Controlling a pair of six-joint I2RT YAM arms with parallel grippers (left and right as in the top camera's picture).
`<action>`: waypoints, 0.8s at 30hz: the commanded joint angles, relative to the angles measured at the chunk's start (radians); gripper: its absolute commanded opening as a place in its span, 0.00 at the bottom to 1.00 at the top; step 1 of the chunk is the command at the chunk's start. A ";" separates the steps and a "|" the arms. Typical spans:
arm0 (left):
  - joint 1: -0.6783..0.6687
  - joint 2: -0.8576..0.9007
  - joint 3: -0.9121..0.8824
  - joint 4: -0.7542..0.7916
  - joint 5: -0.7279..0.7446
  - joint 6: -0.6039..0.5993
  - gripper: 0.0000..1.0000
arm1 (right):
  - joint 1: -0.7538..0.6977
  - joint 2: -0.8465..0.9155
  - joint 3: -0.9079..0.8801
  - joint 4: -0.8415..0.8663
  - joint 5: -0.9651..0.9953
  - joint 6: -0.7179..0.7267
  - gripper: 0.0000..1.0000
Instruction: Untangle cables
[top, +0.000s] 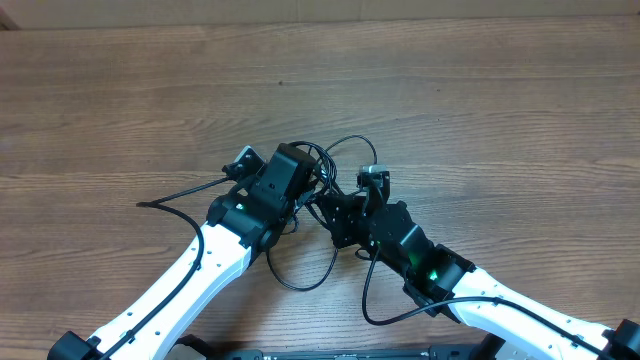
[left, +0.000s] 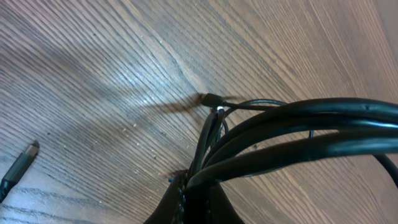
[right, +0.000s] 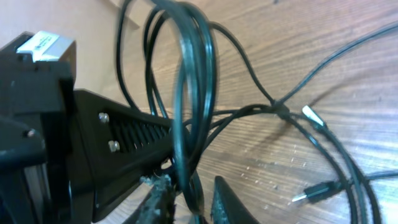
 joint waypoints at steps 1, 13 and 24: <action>-0.002 0.000 0.006 0.002 0.043 0.020 0.04 | -0.003 -0.006 0.002 0.005 0.015 -0.010 0.04; -0.001 0.000 0.006 0.008 -0.056 -0.121 0.04 | 0.045 -0.006 0.001 -0.075 -0.158 -0.002 0.04; -0.001 0.000 0.006 -0.025 -0.066 -0.081 0.04 | 0.103 -0.006 0.001 -0.160 0.080 0.002 0.40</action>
